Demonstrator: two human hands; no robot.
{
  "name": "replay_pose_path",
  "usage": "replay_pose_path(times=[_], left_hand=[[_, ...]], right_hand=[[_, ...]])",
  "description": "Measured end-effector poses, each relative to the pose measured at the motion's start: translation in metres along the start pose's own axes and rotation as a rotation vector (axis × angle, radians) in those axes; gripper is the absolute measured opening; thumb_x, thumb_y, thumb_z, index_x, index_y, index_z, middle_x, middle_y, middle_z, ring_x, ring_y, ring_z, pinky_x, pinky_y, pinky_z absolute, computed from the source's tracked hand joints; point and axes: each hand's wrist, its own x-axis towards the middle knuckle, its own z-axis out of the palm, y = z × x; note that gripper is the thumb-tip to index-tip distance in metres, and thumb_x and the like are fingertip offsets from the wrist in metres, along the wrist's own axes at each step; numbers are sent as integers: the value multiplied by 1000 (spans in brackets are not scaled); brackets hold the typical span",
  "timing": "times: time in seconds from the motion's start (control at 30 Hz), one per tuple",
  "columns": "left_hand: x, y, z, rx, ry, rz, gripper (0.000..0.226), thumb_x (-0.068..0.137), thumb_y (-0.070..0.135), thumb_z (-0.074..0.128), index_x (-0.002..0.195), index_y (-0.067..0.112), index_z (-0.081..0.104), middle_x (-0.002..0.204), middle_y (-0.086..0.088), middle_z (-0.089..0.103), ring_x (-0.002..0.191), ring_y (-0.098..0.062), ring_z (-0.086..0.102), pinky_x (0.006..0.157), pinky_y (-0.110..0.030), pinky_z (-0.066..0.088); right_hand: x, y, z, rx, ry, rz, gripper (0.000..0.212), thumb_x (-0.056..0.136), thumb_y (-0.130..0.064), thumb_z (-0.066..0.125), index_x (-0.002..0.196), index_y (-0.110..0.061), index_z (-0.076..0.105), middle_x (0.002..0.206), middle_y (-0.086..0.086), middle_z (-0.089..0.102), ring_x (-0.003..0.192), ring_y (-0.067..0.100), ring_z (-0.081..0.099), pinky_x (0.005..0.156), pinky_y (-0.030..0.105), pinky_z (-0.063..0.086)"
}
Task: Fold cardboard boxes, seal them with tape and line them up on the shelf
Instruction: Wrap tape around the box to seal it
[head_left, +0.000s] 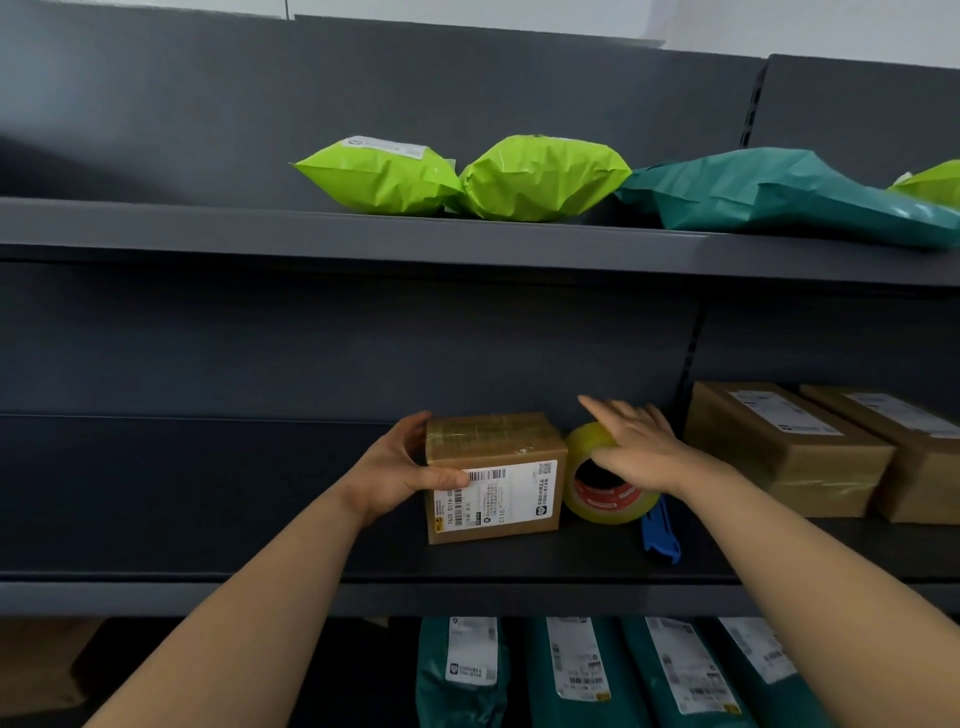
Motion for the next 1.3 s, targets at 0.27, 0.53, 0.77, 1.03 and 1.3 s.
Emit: replay_pose_path(times=[0.27,0.53,0.77,1.03,1.3], left_hand=[[-5,5,3,16,-8,-22,84,61,18,90,131,31,45,125,6,62,118,-9,57,104,-33,45],[-4,4,1,57,-10,-24,85,63,18,88,134,29,42,121,9,61,110,-3,58,95,-25,46],[-5,1,1,52,-9,12,91,48,38,93,128,30,52,121,8,67,112,-9,63,102,-38,48],[-17,23,11,307,41,30,89,79,29,78,151,31,26,148,7,42,136,-13,41,116,-38,30],[-4,34,52,1266,59,287,55,106,40,21,156,17,18,163,-1,18,149,-13,16,122,-28,9]], right_hand=[[-17,-66,-1,183,96,-231,53,103,-24,24,155,-22,12,162,-6,5,148,6,2,117,23,0],[4,-121,27,123,-118,-338,53,102,-35,16,155,-24,12,162,-9,3,148,5,3,122,32,6],[-4,-66,26,57,0,-251,51,104,-32,15,155,-23,14,162,-10,7,147,2,5,119,24,4],[-4,-62,15,-186,40,-177,55,104,-34,17,154,-11,15,162,3,11,149,11,8,121,29,-2],[-6,-71,22,11,-63,-243,56,104,-32,20,155,-16,3,163,-1,-5,149,10,-3,121,27,0]])
